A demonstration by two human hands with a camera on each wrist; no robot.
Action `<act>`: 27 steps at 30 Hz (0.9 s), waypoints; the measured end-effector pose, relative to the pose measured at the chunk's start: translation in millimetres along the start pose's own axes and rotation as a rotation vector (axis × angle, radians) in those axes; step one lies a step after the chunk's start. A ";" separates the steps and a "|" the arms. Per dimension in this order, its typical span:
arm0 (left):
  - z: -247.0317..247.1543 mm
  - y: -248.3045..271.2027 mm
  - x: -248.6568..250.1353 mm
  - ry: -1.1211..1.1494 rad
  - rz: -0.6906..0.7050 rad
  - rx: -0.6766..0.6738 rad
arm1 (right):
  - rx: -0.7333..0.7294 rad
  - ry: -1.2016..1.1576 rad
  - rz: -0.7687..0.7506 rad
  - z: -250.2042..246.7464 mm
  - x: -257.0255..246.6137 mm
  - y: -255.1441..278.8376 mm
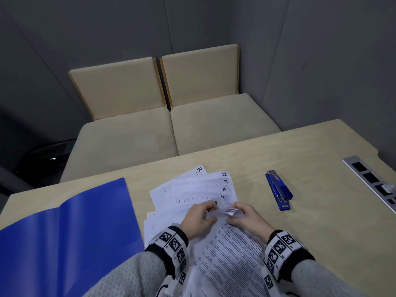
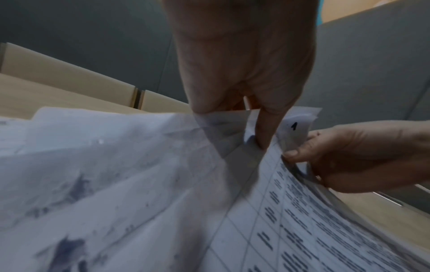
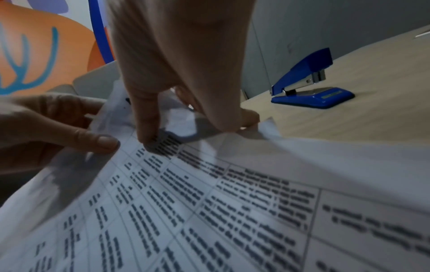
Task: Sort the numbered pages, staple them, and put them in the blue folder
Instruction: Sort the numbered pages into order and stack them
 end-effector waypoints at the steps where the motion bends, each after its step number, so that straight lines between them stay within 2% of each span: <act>1: 2.6 0.5 2.4 0.001 0.019 -0.020 | -0.021 0.029 -0.010 2.9 3.3 -2.3; 4: 3.5 -1.4 -2.5 0.089 -0.013 -0.090 | -0.010 0.067 -0.034 1.9 -1.8 4.0; 5: -2.8 -3.9 -8.0 0.124 -0.048 -0.048 | -0.014 0.060 -0.035 0.7 -3.0 7.4; 7: -23.0 -9.8 -22.6 0.144 -0.111 0.127 | -0.030 0.013 -0.030 -2.7 -7.0 14.3; 9: -37.0 -12.4 -33.0 -0.006 -0.102 0.223 | -0.063 -0.035 -0.029 -5.8 -14.0 21.5; 13: -30.5 -8.4 -38.0 -0.199 -0.029 0.072 | -0.125 -0.167 0.010 -6.2 -19.5 25.5; 17: -31.9 -5.4 -39.3 -0.179 -0.015 0.134 | -0.118 -0.184 0.015 -7.4 -20.5 28.3; 22: -28.7 -3.8 -30.3 -0.324 0.087 0.167 | -0.107 -0.181 -0.016 -8.6 -24.6 32.9; 24: -32.2 -0.5 -23.6 -0.388 0.117 0.248 | -0.123 -0.173 -0.035 -8.5 -27.8 37.4; 26: -33.6 6.7 -9.2 -0.434 0.249 0.353 | -0.155 -0.128 -0.054 -9.1 -27.8 39.5; 27: -30.6 11.1 -1.9 -0.467 0.338 0.364 | -0.173 -0.109 -0.058 -9.5 -26.5 39.5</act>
Point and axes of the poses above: each hand's wrist, its own y-axis away from the middle knuckle, its own z-axis out of the palm, x = y × z, the point moved 7 cm from there along -y, towards the middle knuckle, and after that the axes turned 6 degrees about x, right-handed, at the moved point
